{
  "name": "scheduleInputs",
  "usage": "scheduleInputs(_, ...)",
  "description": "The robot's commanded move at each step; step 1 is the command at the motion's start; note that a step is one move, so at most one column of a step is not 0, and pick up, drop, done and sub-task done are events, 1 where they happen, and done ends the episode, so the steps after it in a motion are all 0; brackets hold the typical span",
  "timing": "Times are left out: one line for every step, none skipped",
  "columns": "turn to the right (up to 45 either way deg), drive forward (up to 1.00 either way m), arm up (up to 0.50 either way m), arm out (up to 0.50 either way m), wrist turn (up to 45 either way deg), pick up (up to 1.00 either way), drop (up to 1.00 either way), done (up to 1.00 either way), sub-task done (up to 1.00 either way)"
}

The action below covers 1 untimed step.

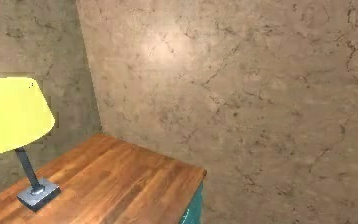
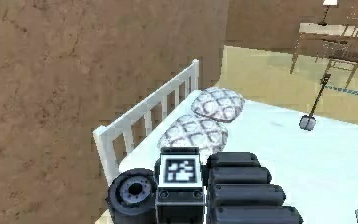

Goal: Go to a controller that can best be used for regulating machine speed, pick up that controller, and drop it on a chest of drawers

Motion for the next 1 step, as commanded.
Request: scheduleInputs(45.0,0.00,0.00,0.00,0.0,0.00,0.00,0.00,0.00)
